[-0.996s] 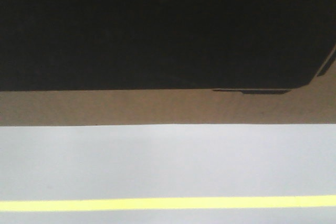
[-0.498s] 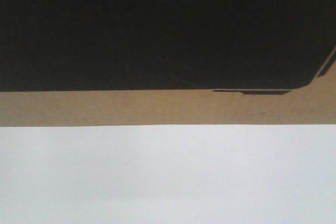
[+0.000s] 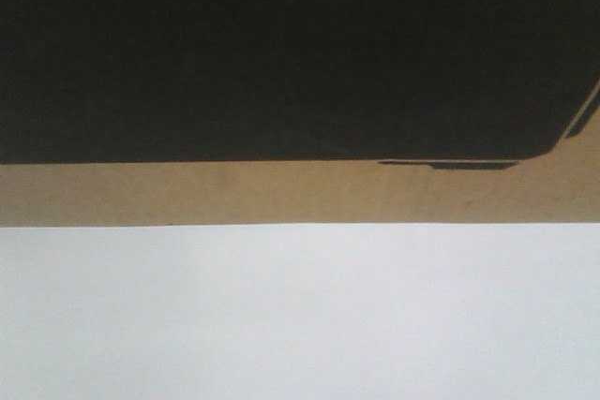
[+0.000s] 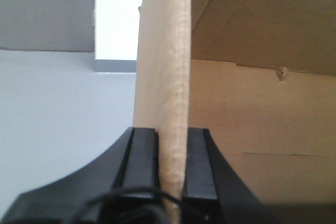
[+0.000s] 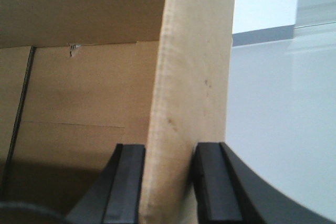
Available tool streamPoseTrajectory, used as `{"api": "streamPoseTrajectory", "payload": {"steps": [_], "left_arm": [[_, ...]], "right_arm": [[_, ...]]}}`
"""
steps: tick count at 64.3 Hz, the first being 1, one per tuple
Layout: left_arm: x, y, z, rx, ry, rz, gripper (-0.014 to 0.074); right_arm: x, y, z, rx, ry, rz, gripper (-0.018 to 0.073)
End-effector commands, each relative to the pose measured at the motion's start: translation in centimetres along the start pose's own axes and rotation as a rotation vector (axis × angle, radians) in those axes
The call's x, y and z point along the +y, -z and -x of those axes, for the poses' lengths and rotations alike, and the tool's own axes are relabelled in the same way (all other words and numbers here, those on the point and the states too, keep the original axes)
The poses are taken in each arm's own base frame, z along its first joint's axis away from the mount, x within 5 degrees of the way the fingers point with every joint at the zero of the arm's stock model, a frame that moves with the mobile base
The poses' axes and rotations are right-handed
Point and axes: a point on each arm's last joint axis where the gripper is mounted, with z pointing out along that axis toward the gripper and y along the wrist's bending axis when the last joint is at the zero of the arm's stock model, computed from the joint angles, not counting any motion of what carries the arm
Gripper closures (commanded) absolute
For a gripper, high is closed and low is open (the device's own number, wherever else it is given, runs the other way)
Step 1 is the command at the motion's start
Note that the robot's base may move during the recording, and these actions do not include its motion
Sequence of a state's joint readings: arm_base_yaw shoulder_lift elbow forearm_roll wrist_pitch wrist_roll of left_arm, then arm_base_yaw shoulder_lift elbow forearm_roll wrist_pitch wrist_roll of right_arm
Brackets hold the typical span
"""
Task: Grab box from left shelf to table start
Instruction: 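Hold the box with both grippers while driving to the white table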
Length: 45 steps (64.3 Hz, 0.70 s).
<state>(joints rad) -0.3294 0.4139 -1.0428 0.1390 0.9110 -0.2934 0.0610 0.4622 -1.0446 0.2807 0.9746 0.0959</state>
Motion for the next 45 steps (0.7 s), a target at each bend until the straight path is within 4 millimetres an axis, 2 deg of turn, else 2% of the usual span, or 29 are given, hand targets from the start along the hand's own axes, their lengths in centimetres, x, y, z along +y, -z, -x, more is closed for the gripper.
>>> {"api": "streamPoseTrajectory", "payload": {"steps": [1, 45], "left_arm": [[0.27, 1.44, 2.66, -0.240, -0.057, 0.044, 0.0699], [0.19, 0.81, 2.72, -0.219, -0.058, 0.046, 0.0699]], "right_arm": [[-0.81, 0.60, 2.18, -0.180, 0.114, -0.132, 0.0503], [-0.82, 0.56, 2.19, -0.179, 0.114, -0.133, 0.0503]]}}
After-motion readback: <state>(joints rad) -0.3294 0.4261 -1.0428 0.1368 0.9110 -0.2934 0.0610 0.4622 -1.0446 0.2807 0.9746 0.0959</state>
